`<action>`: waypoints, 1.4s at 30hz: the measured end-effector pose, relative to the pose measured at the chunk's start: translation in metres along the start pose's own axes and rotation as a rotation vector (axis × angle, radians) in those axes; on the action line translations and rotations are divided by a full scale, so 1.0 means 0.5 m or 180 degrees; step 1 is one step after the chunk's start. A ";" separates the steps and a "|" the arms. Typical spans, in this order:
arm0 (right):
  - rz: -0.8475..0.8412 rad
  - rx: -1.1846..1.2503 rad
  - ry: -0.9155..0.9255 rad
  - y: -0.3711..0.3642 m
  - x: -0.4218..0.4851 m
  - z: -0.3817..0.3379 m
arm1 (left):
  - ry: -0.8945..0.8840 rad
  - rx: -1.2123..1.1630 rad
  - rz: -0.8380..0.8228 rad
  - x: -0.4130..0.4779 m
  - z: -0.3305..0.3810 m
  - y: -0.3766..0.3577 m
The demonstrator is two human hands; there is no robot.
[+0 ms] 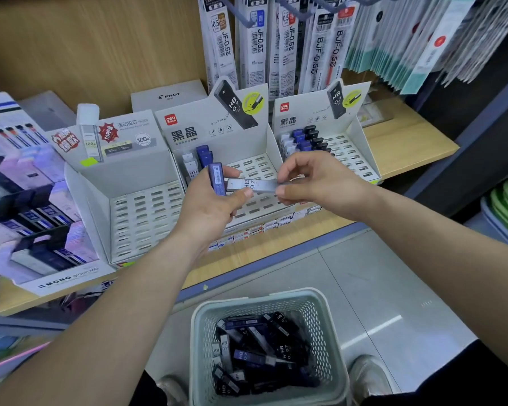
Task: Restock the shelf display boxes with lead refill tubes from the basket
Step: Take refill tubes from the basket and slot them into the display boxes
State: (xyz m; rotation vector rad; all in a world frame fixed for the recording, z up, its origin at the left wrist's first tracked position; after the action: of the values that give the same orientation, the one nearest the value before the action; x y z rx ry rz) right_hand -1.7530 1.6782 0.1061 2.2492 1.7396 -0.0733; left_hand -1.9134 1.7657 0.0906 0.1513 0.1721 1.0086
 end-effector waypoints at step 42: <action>0.0991 -0.1111 0.1103 -0.184 0.147 -0.104 | 0.0688 0.0004 -0.0183 -0.072 -0.109 0.236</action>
State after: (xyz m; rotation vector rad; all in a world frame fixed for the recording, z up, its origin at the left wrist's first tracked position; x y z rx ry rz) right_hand -1.8283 1.7814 0.1213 2.3236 1.3842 0.6679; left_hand -2.0413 1.7995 0.0645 0.0377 0.3722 0.9666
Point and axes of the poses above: each hand's wrist, its own x-axis towards the middle knuckle, its own y-axis out of the back of the hand, z = x × y, the point moved 9 cm from there along x, towards the middle knuckle, and after that the axes turned 4 degrees about -y, right-handed, at the moved point
